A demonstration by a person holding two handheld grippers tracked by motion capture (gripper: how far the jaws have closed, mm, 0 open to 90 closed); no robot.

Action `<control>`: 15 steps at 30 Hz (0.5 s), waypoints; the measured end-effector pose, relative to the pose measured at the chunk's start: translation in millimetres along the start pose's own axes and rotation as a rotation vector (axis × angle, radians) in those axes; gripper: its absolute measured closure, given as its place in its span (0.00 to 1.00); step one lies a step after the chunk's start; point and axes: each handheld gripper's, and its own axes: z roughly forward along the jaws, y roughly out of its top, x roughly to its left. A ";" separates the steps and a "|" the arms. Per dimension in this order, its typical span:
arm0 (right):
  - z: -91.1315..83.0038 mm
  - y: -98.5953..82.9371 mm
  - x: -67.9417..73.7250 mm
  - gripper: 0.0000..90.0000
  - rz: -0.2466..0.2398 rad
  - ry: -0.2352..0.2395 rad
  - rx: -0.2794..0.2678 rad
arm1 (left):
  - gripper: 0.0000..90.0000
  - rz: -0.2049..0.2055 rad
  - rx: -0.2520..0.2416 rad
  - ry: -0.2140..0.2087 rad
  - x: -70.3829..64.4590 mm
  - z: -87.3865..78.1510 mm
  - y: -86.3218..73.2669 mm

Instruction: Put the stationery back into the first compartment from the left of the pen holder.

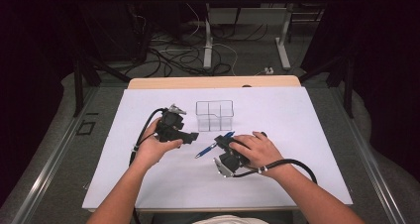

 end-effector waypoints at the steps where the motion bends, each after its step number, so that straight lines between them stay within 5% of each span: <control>1: 0.2 -0.2 -1.1 0.88 0.004 -0.003 -0.006 | 0.32 -0.001 -0.023 0.011 2.6 -0.7 -1.6; 5: 0.5 -0.4 -7.1 0.88 0.037 -0.024 -0.033 | 0.31 -0.026 -0.042 0.048 13.3 -4.3 -6.9; 15: 2.5 -0.7 -19.8 0.88 0.233 -0.057 -0.093 | 0.19 -0.100 -0.076 0.086 34.7 -3.5 -23.0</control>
